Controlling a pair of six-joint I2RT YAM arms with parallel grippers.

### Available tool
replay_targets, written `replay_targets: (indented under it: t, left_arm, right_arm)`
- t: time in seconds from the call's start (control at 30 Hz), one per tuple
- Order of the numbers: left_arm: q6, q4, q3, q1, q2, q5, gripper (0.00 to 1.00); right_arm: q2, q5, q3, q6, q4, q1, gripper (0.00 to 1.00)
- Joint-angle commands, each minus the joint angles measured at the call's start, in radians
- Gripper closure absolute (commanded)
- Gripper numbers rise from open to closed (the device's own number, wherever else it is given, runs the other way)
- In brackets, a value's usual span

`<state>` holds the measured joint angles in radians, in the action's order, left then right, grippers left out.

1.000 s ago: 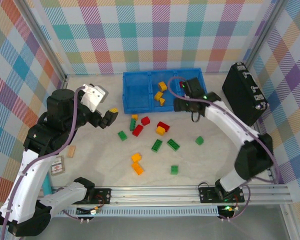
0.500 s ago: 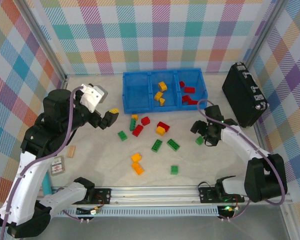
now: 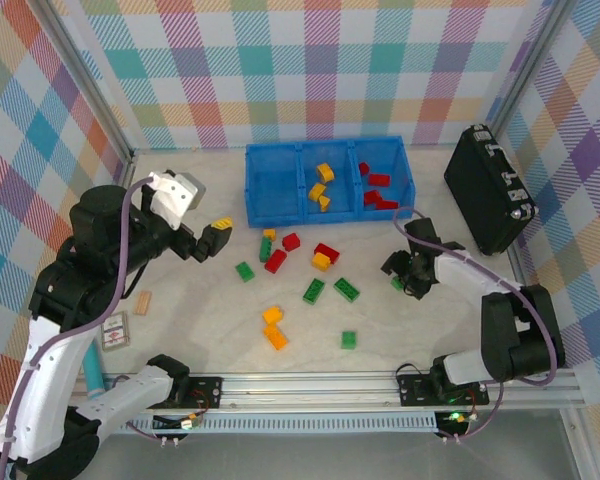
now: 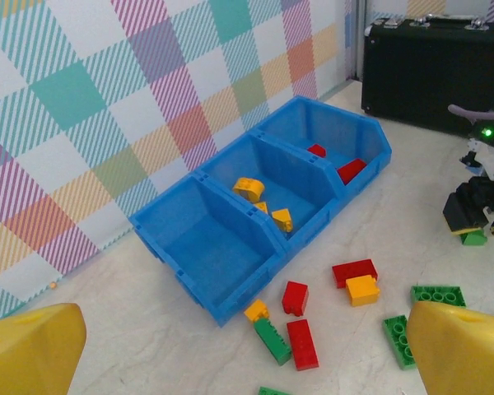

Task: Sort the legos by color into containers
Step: Pick up the lego from the middle-right of the table, then place the lego in the container.

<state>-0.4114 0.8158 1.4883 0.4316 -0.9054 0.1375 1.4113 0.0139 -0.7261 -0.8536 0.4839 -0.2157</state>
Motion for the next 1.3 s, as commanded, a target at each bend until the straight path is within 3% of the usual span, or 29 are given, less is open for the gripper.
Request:
replay_targets:
  t: [0.0, 0.27, 0.67, 0.97, 1.1, 1.27]
  left_arm:
    - [0.006, -0.018, -0.017, 0.010, 0.016, -0.007, 0.00]
    - [-0.007, -0.035, -0.037, 0.010, 0.026, -0.016, 0.00]
    - [-0.011, -0.035, -0.037, 0.009, 0.024, -0.030, 0.00]
    - [-0.030, -0.032, -0.034, 0.010, 0.016, -0.047, 0.00]
    - [-0.032, -0.023, -0.025, 0.009, 0.010, -0.053, 0.00]
    - [-0.032, -0.023, -0.030, 0.009, 0.009, -0.055, 0.00]
  right_arm:
    - [0.012, 0.003, 0.019, -0.022, -0.024, 0.004, 0.31]
    - [0.043, 0.017, 0.036, -0.012, -0.062, 0.006, 0.52]
    - [0.119, 0.006, -0.040, 0.090, -0.065, 0.014, 0.68]
    - [0.030, -0.051, -0.340, 0.267, 0.089, -0.018, 0.68]
    - [0.103, -0.005, -0.600, 0.388, 0.170, -0.079, 0.69]
    - [0.190, -0.040, -0.756, 0.459, 0.170, -0.089, 0.70]
